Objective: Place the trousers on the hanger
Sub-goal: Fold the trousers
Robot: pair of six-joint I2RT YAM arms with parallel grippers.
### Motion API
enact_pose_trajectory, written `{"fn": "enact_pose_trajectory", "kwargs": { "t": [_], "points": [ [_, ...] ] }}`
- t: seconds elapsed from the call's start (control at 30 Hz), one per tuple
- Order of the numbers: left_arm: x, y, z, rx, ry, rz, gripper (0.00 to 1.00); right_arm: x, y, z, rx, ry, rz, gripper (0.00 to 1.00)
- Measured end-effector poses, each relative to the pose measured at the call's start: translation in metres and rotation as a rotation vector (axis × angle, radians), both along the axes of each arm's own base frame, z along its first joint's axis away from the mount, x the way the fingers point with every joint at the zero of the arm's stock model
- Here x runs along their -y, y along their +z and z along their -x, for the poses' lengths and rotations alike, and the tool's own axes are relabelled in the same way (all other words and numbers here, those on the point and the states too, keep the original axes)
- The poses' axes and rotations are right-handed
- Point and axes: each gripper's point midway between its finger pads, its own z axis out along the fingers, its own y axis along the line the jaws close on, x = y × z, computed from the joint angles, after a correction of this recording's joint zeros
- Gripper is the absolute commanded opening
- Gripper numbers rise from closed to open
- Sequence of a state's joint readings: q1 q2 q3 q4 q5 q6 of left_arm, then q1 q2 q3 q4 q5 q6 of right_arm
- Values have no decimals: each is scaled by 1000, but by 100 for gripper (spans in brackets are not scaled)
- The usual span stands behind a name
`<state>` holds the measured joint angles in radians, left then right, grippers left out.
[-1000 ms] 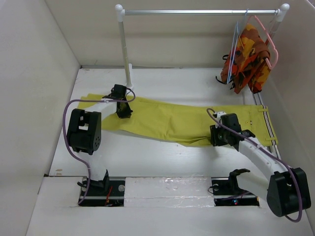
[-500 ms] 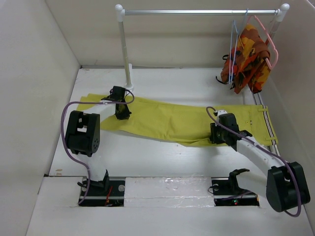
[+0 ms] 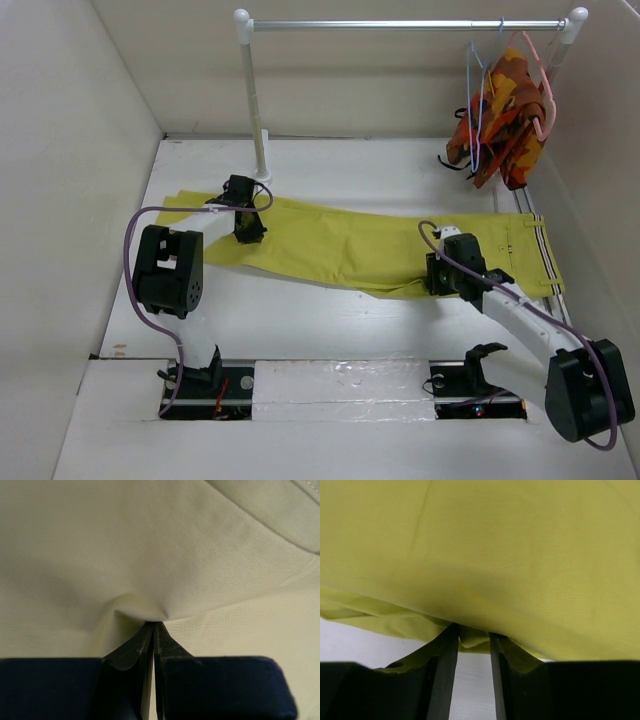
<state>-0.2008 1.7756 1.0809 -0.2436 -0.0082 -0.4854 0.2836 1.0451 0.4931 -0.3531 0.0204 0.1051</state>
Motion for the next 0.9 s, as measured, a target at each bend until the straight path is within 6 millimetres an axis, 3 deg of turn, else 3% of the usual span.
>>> {"fn": "enact_pose_trajectory", "kwargs": {
  "t": [0.07,0.1,0.17,0.2,0.37,0.6,0.8,0.83,0.87,0.9],
  "points": [
    [0,0,0,0,0,0,0,2,-2,1,-9,-2,9,25],
    [0,0,0,0,0,0,0,4,-3,1,-15,-3,15,11],
    [0,0,0,0,0,-1,0,5,-6,3,-30,-3,24,1],
    [0,0,0,0,1,-1,0,6,-7,4,-33,-3,26,0],
    [-3,0,-1,2,9,-15,0,8,-2,12,-38,-3,27,0],
    [-14,0,0,3,39,-71,0,3,33,42,13,41,-48,0],
    [-27,3,6,-5,68,-130,0,-21,23,89,-126,159,-75,0],
    [-30,3,8,-6,75,-143,0,-25,21,98,-157,175,-79,5],
    [-33,3,10,-9,81,-154,0,-28,19,106,-182,192,-79,18],
    [-35,2,14,-13,87,-166,0,-32,18,113,-205,209,-83,25]
  ]
}}
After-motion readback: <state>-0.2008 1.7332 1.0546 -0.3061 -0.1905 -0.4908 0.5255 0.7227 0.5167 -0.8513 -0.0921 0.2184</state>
